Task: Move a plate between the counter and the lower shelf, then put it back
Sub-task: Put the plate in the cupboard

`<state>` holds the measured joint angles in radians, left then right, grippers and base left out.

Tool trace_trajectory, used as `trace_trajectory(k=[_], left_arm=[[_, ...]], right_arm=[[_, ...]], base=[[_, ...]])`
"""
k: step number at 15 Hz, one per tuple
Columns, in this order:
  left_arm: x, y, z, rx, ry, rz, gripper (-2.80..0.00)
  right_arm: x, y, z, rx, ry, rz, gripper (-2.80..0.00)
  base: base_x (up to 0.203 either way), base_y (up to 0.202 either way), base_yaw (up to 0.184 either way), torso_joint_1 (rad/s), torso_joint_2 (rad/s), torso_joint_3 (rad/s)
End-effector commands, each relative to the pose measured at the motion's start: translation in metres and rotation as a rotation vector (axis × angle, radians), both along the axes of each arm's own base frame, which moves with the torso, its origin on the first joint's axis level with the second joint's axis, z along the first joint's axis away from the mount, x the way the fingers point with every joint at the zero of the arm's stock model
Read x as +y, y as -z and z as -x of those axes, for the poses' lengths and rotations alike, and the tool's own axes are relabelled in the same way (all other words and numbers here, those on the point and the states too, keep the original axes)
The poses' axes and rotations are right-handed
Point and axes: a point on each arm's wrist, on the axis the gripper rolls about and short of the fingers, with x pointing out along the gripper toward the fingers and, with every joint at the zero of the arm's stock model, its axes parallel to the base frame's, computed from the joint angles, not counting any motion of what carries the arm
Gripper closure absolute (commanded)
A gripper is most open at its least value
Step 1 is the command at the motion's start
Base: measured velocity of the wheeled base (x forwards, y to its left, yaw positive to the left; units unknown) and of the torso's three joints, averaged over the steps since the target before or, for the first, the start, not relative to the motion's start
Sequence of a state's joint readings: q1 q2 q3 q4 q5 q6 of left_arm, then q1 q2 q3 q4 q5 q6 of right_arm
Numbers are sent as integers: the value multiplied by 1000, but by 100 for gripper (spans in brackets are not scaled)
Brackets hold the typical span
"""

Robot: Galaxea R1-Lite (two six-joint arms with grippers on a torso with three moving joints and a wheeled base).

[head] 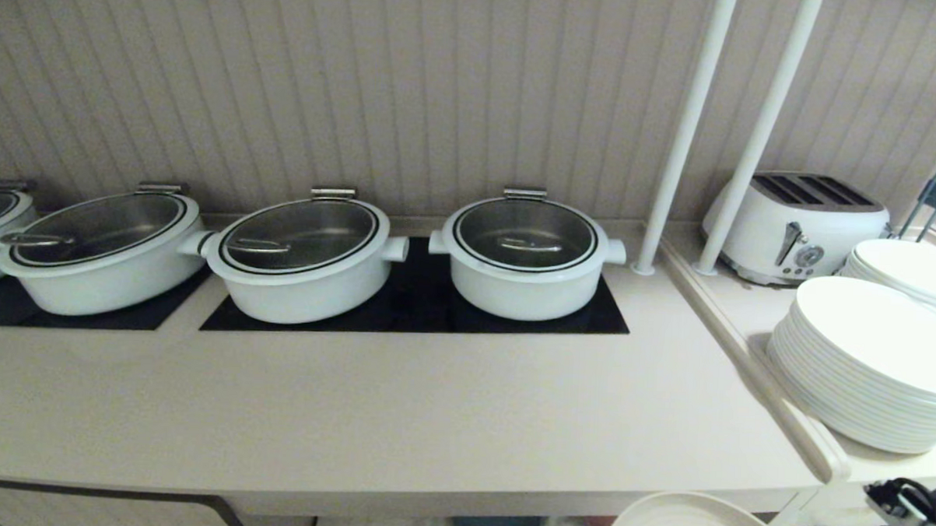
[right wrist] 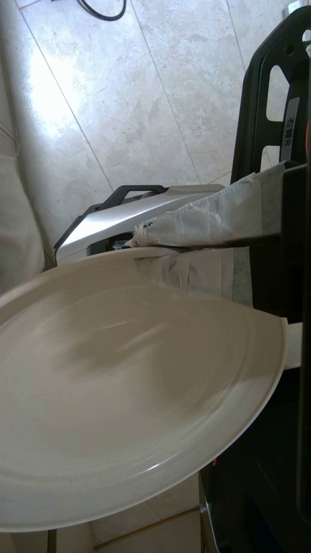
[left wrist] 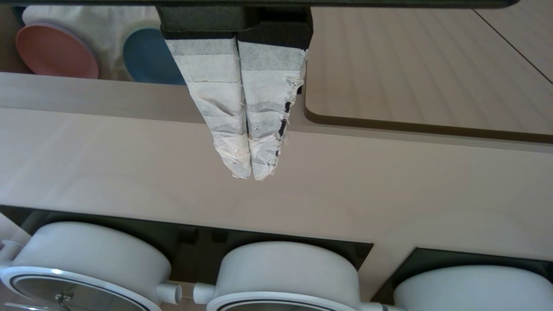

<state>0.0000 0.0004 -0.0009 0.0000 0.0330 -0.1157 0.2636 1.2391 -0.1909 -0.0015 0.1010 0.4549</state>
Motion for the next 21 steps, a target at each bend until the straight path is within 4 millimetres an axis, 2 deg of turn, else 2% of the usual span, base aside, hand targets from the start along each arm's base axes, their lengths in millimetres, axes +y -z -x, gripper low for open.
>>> trace_trajectory(k=[1, 21], left_arm=[[0, 0, 0, 0, -1, 1, 0], [0, 0, 0, 0, -1, 1, 0]], right_arm=[[0, 0, 0, 3, 1, -2, 0], [-1, 2, -1, 9, -9, 17, 0]], base=[[0, 0, 0, 0, 0, 0], [0, 0, 0, 0, 0, 0]])
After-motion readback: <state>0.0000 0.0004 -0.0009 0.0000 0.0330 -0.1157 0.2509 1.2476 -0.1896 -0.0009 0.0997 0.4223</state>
